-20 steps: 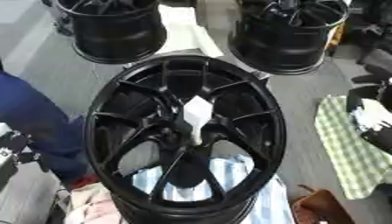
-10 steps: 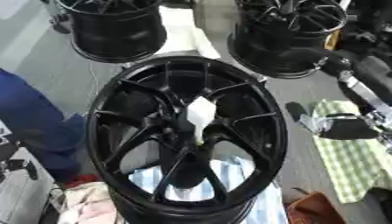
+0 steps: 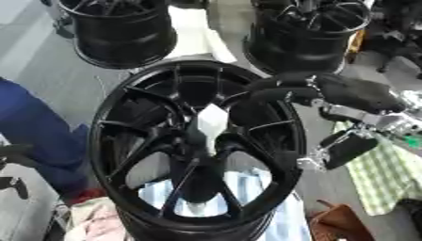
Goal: Pull the pin out of the wheel hub.
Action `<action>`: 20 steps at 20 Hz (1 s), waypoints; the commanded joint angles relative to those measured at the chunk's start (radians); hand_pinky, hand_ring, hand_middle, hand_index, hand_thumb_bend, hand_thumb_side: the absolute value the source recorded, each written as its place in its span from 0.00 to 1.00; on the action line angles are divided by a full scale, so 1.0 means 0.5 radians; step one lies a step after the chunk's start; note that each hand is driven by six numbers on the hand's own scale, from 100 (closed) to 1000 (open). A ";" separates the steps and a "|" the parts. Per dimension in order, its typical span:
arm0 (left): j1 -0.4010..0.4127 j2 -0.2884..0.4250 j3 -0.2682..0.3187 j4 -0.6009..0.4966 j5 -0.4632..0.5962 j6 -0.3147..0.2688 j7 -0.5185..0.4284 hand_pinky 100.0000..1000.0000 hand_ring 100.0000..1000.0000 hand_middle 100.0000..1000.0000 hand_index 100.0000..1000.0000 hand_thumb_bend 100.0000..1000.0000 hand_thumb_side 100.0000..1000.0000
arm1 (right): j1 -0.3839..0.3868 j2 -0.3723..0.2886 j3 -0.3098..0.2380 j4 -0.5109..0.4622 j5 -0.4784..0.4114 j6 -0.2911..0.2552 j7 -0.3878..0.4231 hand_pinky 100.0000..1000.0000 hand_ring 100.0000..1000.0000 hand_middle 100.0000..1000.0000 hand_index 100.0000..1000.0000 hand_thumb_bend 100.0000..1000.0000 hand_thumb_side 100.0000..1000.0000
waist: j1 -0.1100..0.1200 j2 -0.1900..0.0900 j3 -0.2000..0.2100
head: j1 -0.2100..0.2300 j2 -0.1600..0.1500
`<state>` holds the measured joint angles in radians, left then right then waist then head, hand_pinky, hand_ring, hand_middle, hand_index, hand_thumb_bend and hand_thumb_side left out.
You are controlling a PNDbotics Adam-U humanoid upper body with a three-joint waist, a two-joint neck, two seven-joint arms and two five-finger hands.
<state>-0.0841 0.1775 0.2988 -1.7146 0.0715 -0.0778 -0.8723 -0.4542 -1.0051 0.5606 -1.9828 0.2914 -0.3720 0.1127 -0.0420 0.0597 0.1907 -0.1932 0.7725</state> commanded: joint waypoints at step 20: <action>-0.079 0.017 0.013 -0.052 0.018 -0.001 -0.002 0.38 1.00 0.61 0.87 0.00 0.77 | -0.568 0.458 0.146 0.393 -0.466 0.630 0.721 0.86 0.88 0.86 0.95 0.23 0.21 | 0.004 0.047 0.093 | -0.112 -0.005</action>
<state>-0.1142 0.1758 0.2998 -1.7210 0.0776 -0.0775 -0.8726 -0.7249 -0.7610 0.6544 -1.7834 0.0705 -0.0658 0.4518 -0.0449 0.0924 0.2388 -0.2484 0.7724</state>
